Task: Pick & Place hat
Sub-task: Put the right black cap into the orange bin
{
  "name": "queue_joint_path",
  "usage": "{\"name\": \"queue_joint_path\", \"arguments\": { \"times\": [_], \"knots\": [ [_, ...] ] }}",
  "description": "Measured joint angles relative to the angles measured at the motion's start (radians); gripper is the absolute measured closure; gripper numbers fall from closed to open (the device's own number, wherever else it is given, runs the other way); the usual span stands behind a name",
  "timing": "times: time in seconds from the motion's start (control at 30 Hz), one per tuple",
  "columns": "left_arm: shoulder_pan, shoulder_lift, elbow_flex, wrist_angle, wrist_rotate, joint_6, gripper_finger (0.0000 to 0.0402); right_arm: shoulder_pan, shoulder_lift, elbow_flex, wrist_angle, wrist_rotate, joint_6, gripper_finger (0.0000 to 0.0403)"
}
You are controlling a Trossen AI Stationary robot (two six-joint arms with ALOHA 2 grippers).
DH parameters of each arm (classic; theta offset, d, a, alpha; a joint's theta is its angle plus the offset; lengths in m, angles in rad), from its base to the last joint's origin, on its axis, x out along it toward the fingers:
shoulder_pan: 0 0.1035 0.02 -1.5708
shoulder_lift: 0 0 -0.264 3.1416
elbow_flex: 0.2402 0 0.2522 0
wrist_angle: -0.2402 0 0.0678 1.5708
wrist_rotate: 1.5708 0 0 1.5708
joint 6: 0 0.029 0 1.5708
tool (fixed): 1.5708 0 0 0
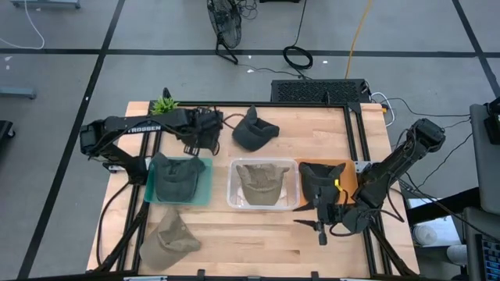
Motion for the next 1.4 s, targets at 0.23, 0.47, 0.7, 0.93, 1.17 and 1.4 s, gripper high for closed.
{"name": "queue_joint_path", "arguments": {
  "times": [0.23, 0.47, 0.7, 0.93, 1.17, 1.4],
  "knots": [
    [-0.009, -0.016, 0.021, 0.043, 0.032, -0.245, 0.0275, -0.052, 0.0, 0.0, 0.074, -0.001, -0.142, 0.0273],
    [-0.128, -0.016, 0.116, -0.265, 0.04, -0.688, 0.0275, -0.057, 0.0, 0.0, 0.095, 0.0, -0.165, 0.0273],
    [-0.273, -0.129, 0.044, 0.02, 0.048, -0.924, 0.0275, -0.175, -0.056, 0.0, 0.176, 0.069, -0.277, 0.0273],
    [-0.314, -0.235, -0.138, 0.492, 0.106, -0.811, 0.0275, -0.429, -0.137, 0.0, 0.159, -0.187, -0.253, 0.0273],
    [-0.197, -0.347, -0.335, 0.872, 0.227, -0.723, 0.0275, -0.728, -0.145, 0.047, 0.065, -0.466, -0.186, 0.0273],
    [-0.121, -0.417, -0.468, 1.159, 0.247, -0.701, 0.0275, -0.934, -0.06, 0.15, -0.048, -0.587, -0.173, 0.0273]
  ]
}}
